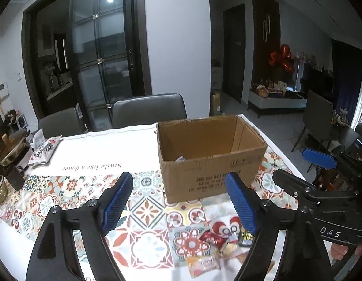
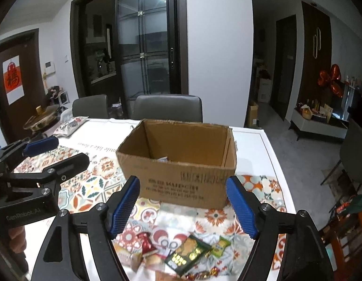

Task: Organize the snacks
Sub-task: 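Move both tools back from the box toward the remaining snacks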

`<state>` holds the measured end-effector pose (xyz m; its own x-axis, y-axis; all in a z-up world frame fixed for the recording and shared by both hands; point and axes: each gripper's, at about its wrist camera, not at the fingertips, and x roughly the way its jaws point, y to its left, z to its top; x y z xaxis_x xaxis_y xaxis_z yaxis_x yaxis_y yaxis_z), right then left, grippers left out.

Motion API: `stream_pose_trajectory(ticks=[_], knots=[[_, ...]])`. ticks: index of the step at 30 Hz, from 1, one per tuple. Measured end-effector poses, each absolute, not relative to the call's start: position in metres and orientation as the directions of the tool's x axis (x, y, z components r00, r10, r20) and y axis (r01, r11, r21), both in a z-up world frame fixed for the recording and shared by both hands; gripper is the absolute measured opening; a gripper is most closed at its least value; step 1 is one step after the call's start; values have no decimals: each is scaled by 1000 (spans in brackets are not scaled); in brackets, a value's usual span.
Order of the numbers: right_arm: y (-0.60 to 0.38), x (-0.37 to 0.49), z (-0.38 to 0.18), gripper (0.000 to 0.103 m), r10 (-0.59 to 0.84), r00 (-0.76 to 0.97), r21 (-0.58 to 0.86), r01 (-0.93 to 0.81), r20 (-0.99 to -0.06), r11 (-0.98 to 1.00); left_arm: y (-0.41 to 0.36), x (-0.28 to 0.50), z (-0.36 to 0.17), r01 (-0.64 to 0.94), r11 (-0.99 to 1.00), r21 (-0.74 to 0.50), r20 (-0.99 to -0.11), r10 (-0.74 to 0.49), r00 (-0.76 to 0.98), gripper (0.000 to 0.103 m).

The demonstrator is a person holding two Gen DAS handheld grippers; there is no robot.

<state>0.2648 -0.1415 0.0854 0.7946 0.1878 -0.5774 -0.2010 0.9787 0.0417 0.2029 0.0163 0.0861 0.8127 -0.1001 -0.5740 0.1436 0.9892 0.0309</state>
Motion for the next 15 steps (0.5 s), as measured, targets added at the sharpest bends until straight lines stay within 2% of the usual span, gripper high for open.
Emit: stream_pose_trajectory(ticks=[15], knots=[[-143, 228, 32, 77, 187, 693, 49, -214, -696, 976, 17, 163, 26, 177, 984, -10, -690, -135, 711, 81]])
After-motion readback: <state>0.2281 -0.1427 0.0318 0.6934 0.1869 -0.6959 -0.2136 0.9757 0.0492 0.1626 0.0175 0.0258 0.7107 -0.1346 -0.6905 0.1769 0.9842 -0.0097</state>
